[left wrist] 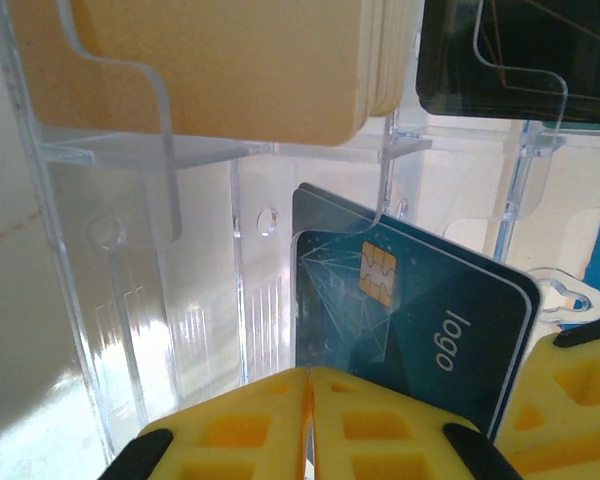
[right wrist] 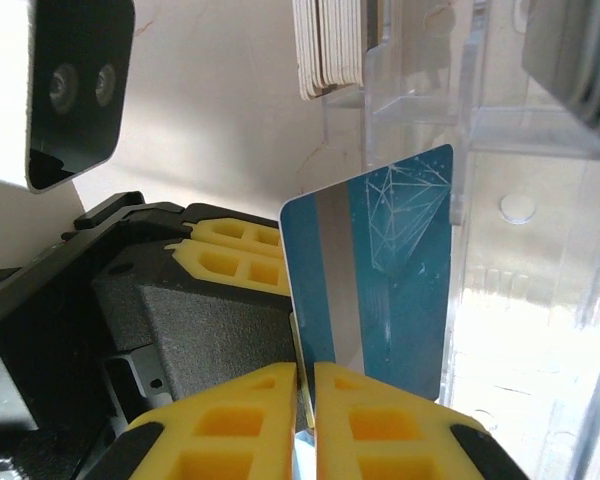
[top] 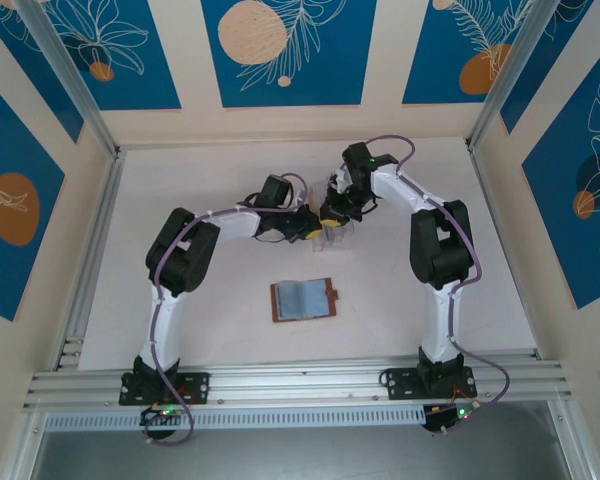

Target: Put the credit cards into the card holder

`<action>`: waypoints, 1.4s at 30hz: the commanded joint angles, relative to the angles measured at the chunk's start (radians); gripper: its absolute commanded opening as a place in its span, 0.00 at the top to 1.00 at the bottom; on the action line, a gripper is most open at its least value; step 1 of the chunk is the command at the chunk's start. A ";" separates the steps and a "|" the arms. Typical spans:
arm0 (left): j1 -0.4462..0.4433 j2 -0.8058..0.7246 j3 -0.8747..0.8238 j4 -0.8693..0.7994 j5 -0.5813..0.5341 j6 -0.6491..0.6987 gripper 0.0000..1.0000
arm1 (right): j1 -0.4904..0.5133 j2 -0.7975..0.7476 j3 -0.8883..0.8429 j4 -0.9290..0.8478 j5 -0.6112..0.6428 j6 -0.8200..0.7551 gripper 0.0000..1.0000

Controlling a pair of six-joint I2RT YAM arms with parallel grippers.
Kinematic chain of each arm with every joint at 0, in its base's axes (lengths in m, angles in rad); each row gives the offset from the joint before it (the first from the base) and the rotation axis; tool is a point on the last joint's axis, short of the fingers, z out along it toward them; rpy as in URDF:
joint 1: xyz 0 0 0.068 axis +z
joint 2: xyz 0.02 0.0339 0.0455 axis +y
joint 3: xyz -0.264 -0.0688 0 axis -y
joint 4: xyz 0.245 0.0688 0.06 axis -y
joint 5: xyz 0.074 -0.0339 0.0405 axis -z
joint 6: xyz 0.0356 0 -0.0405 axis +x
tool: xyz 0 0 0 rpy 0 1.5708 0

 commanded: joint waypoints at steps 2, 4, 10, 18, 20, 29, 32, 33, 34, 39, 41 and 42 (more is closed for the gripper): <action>-0.055 0.040 0.040 -0.073 -0.027 0.045 0.90 | 0.005 -0.021 -0.026 -0.022 -0.091 0.055 0.90; -0.058 0.042 0.053 -0.098 -0.036 0.063 0.90 | 0.000 -0.026 -0.029 -0.018 -0.094 0.056 0.91; -0.065 0.049 0.077 -0.136 -0.050 0.086 0.90 | -0.013 -0.038 -0.028 -0.019 -0.090 0.051 0.95; -0.076 0.060 0.128 -0.210 -0.077 0.134 0.90 | -0.035 -0.067 -0.056 -0.015 -0.071 0.053 0.98; -0.081 0.064 0.146 -0.234 -0.087 0.150 0.90 | -0.043 -0.080 -0.068 -0.008 -0.071 0.055 0.99; -0.122 0.086 0.272 -0.401 -0.175 0.263 0.88 | -0.072 -0.140 -0.119 -0.004 -0.030 0.062 0.99; -0.136 0.101 0.306 -0.437 -0.195 0.284 0.89 | -0.079 -0.164 -0.146 0.001 -0.008 0.067 1.00; -0.139 0.103 0.315 -0.449 -0.206 0.292 0.89 | -0.082 -0.174 -0.159 0.006 -0.003 0.069 1.00; -0.144 0.107 0.322 -0.460 -0.218 0.300 0.88 | -0.086 -0.181 -0.167 0.009 -0.003 0.071 1.00; -0.158 0.121 0.353 -0.492 -0.244 0.321 0.89 | -0.105 -0.242 -0.210 0.008 0.061 0.077 1.00; -0.162 0.126 0.362 -0.500 -0.251 0.326 0.88 | -0.110 -0.257 -0.214 -0.006 0.087 0.069 1.00; -0.163 0.130 0.369 -0.502 -0.251 0.327 0.88 | -0.110 -0.262 -0.214 -0.015 0.104 0.060 0.99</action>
